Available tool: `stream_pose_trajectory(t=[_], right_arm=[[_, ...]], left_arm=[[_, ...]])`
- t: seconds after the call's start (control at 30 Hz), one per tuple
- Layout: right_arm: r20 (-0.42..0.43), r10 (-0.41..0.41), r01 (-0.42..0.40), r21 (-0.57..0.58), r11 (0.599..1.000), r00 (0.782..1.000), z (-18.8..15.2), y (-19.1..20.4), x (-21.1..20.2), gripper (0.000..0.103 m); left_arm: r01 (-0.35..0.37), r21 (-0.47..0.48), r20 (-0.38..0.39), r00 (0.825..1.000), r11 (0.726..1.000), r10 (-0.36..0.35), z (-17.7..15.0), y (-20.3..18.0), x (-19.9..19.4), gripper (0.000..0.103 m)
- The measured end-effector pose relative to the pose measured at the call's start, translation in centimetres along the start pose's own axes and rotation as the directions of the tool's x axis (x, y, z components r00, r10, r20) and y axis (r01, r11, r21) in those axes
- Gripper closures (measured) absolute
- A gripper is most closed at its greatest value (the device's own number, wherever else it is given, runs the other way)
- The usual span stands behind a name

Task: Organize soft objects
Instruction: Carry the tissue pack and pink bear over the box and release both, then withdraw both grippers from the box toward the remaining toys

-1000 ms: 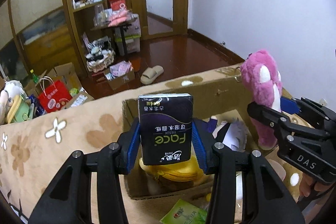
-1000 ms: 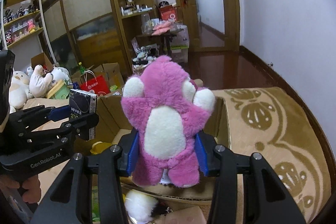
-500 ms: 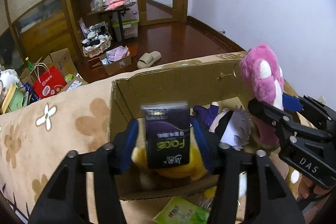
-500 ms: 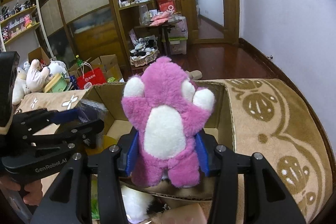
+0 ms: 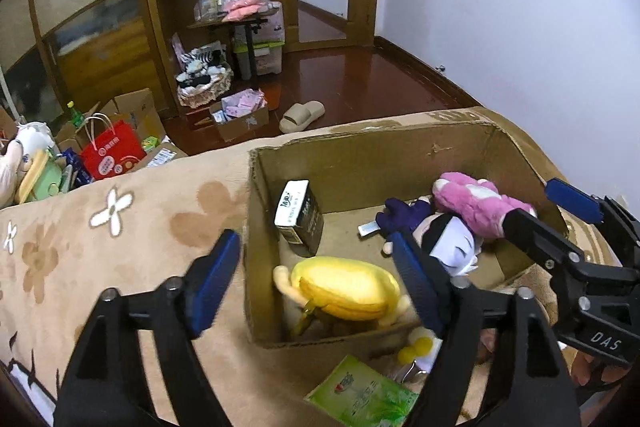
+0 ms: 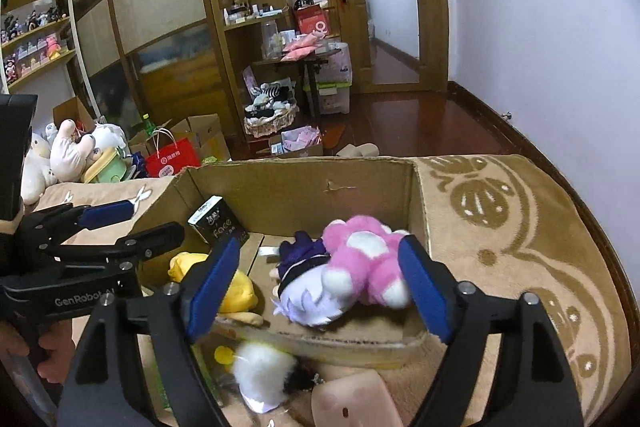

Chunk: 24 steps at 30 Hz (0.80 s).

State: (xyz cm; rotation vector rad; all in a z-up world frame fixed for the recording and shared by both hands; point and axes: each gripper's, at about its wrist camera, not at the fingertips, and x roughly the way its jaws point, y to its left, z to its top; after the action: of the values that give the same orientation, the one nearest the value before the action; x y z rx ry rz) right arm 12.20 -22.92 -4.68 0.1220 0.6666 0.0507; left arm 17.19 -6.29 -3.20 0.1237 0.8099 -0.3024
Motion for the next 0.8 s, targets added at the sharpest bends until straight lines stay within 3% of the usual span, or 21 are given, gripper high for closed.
stream_pose_trajectory(t=[0.3, 0.8], right_arm=[[0.048, 0.001, -0.002, 0.018, 1.0, 0.999, -0.1, 0.2, -3.5, 0.001], [0.053, -0.016, 0.016, -0.004, 1.0, 0.998, -2.1, 0.9, -8.4, 0.0]], left_arm=[[-0.023, 0.016, 0.015, 1.0, 1.0, 0.023, -1.1, -0.2, -3.1, 0.01], [-0.046, -0.07, -0.027, 0.999, 0.996, 0.044, -4.1, 1.9, -8.4, 0.009]])
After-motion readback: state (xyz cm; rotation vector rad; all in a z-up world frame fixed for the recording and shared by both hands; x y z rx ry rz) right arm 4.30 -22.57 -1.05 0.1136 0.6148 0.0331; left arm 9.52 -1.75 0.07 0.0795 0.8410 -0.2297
